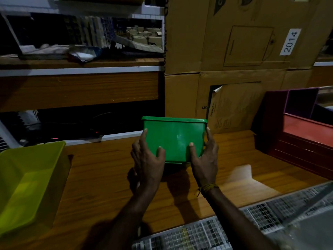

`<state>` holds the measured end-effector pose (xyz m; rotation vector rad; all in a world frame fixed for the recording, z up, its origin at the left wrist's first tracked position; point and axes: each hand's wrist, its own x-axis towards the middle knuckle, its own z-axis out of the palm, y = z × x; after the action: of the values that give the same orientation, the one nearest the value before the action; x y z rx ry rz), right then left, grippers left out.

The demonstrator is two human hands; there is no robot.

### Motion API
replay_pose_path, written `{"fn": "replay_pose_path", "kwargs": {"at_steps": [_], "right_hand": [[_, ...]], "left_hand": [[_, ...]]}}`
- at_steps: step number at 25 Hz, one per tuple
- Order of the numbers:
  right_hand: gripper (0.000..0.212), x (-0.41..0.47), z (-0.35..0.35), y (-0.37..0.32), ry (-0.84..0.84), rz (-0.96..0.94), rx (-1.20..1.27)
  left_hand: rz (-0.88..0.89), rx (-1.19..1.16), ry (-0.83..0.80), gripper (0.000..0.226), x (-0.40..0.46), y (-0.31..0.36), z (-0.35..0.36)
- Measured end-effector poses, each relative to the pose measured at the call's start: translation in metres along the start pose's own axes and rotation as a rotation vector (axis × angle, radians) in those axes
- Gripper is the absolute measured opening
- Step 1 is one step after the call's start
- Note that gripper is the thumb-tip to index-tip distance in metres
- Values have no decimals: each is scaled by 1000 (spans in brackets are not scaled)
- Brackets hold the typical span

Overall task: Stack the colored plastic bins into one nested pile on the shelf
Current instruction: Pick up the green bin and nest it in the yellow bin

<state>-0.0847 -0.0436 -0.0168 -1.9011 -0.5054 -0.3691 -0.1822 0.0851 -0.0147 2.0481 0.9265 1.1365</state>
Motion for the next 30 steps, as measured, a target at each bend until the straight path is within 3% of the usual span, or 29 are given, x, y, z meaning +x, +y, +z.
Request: {"fn": "replay_pose_path", "kwargs": {"at_steps": [4, 8, 13, 17, 25, 30], "right_hand": [[60, 6, -7, -8, -61, 13, -11], [40, 9, -4, 3, -93, 31, 195], [44, 4, -8, 6, -274, 52, 356], [27, -5, -1, 14, -341, -63, 310], [28, -53, 28, 41, -538, -199, 182], [29, -70, 43, 49, -561, -337, -25]], "left_hand": [[75, 142, 6, 76, 15, 6, -8], [84, 258, -21, 69, 17, -2, -8], [-4, 230, -32, 64, 7, -22, -13], [-94, 144, -8, 65, -1, -42, -20], [-292, -173, 55, 72, -40, -109, -28], [-267, -62, -14, 69, -52, -124, -21]]}}
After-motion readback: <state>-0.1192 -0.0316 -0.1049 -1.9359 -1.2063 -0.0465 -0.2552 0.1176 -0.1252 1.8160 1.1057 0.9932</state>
